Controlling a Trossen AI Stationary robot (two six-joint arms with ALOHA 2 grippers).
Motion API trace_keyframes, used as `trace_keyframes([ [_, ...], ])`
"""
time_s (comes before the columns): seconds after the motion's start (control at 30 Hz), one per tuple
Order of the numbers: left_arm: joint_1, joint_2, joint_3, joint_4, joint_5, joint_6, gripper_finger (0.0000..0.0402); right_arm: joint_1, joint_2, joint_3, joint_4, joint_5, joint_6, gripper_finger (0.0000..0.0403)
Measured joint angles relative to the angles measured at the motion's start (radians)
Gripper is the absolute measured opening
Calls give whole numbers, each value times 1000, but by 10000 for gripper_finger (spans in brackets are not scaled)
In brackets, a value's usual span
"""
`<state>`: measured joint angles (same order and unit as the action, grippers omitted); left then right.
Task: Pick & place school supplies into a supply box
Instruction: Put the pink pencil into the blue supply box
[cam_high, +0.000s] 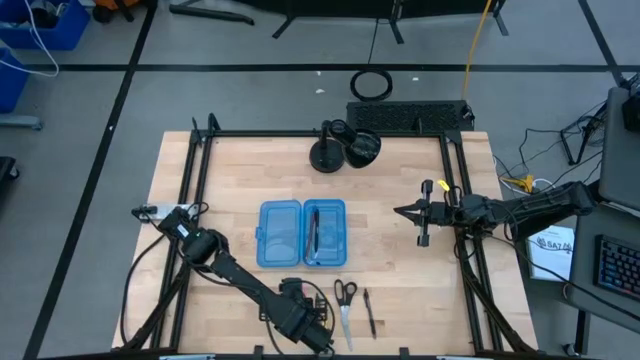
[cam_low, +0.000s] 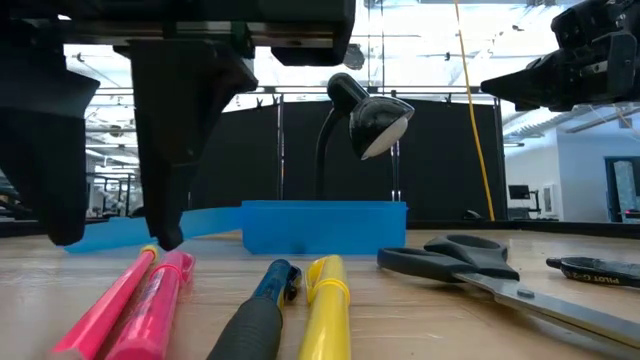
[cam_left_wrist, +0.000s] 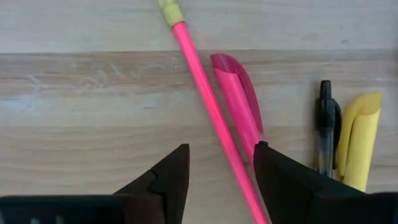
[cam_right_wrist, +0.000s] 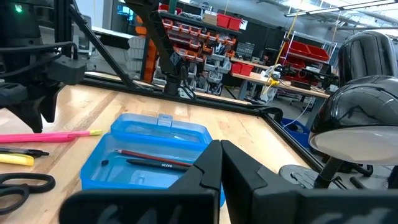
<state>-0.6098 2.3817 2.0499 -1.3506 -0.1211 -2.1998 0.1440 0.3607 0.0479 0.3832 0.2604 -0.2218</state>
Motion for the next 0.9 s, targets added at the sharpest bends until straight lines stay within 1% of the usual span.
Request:
trace_keyframes([
  [0.2, -1, 0, 0, 0, 25, -2, 179, 0, 0, 0, 0, 0, 0, 0],
  [0.33, -1, 0, -4, 3, 13, -1, 179, 0, 0, 0, 0, 0, 0, 0],
  [0.4, 0, 0, -19, 10, 16, -1, 179, 0, 0, 0, 0, 0, 0, 0],
  [0.53, 0, 0, -64, 37, 54, -7, 179, 0, 0, 0, 0, 0, 1, 0],
  [0.7, -1, -6, -118, 112, 53, -7, 179, 0, 0, 0, 0, 0, 1, 0],
  [0.77, 0, -6, -125, 124, 54, 2, 179, 0, 0, 0, 1, 0, 1, 0],
  [0.9, 0, -6, -126, 124, 56, 76, 179, 0, 0, 0, 1, 0, 1, 0],
])
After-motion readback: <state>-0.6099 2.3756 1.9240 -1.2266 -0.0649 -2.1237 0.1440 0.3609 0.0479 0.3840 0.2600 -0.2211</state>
